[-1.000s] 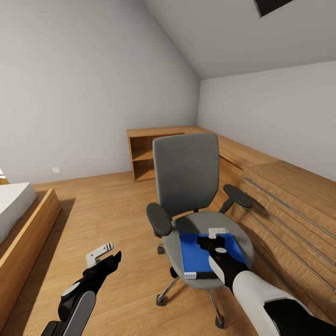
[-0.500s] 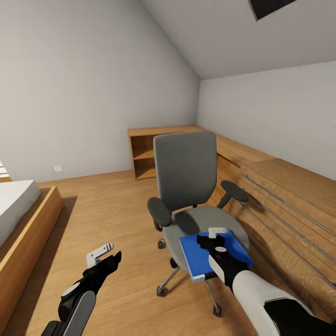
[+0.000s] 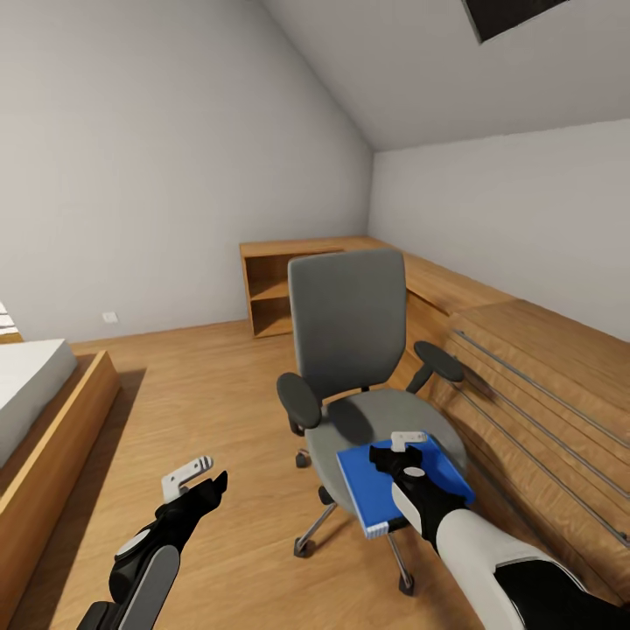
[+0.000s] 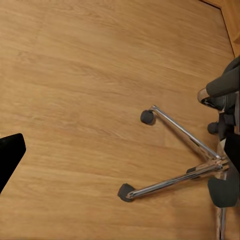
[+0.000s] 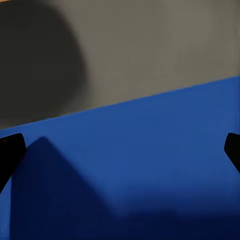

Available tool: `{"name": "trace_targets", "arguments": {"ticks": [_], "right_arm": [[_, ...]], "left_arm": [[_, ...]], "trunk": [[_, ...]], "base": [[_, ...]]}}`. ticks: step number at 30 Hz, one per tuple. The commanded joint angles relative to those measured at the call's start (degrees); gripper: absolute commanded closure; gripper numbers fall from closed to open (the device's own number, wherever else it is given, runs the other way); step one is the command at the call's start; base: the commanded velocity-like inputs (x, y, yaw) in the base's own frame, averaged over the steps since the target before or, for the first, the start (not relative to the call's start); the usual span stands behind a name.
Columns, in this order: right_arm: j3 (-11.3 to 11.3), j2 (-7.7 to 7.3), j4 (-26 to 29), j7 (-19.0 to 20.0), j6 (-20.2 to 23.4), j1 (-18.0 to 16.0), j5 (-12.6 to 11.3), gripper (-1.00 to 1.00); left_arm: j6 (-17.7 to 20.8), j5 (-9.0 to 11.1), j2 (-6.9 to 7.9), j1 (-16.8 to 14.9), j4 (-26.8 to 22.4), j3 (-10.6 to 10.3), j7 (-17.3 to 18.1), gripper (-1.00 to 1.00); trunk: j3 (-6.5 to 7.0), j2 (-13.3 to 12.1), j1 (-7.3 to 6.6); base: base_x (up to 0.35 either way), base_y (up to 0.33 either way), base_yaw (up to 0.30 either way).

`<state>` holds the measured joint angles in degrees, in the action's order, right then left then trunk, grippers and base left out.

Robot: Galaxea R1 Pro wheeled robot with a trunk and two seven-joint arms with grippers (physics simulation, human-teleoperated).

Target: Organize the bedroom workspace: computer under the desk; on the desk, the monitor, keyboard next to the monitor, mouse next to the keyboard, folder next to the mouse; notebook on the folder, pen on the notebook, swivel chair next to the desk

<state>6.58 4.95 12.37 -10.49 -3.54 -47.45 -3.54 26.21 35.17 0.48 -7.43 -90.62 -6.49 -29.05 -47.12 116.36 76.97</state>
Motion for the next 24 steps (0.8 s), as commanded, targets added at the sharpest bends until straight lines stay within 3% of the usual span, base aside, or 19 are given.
{"name": "trace_targets", "arguments": {"ticks": [1,18,21,23,24], "right_arm": [[0.36,-0.03,-1.22,-0.34,-0.16,-0.01,-0.59,-1.00],[0.30,-0.08,-0.31,-0.51,-1.29,-0.01,-0.59,-1.00],[0.01,-0.23,3.44,-0.60,-0.61,-0.01,-0.75,-1.00],[-0.26,-0.55,7.65,-0.63,1.74,0.05,-1.00,-1.00],[-0.58,-1.08,11.37,-0.65,5.46,0.14,-1.40,-1.00]], "left_arm": [[0.07,0.53,0.05,-0.04,-0.09,-0.11,-0.57,-1.00],[0.07,0.56,0.05,-0.04,0.26,-0.11,-0.64,-1.00],[0.07,0.48,0.05,-0.04,0.26,-0.11,-0.56,-1.00],[0.07,0.45,0.05,-0.04,0.26,-0.11,-0.48,-1.00],[0.07,0.44,0.05,-0.04,0.26,-0.11,-0.45,-1.00]], "trunk": [[0.12,-0.40,-0.23],[3.17,-7.21,-3.96],[3.71,-8.42,-4.62],[4.07,-9.22,-5.06],[4.25,-9.62,-5.28]], "base": [[0.000,0.000,0.000],[0.000,0.000,0.000],[0.000,0.000,0.000],[0.000,0.000,0.000],[0.000,0.000,0.000]]}}
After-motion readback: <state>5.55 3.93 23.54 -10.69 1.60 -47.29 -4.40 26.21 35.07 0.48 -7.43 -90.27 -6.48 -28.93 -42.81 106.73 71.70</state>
